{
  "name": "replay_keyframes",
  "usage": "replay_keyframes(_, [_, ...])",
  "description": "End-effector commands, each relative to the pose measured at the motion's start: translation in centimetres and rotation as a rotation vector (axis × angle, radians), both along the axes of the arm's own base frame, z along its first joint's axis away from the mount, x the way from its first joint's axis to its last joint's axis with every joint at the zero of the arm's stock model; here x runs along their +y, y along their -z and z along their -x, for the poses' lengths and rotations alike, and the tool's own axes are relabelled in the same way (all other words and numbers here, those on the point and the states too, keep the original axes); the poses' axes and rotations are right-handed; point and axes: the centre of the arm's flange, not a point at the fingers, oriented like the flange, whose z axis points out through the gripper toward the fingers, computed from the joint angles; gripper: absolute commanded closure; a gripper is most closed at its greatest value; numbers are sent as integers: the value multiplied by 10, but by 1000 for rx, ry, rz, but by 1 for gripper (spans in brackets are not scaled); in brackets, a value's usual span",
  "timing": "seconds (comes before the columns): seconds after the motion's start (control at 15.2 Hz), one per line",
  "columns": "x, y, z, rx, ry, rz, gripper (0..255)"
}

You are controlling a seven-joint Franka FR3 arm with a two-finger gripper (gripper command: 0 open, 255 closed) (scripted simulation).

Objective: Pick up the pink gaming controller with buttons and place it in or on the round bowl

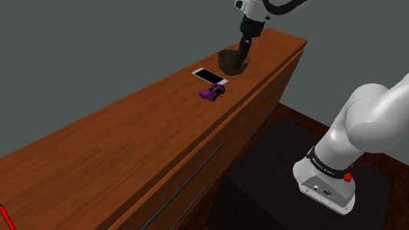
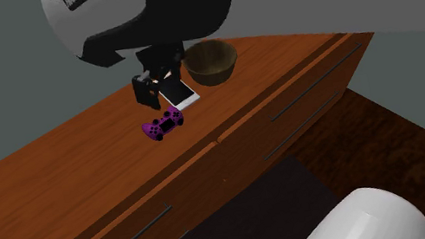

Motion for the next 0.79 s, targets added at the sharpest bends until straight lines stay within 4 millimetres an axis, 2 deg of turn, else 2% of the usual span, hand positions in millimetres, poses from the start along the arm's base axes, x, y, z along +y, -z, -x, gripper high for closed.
replay_keyframes(0.0, [6,21,-17,3,-62,3,0])
replay_keyframes(0.59, [46,118,-76,23,-330,13,0])
replay_keyframes(0.73, [47,126,-78,24,-339,13,0])
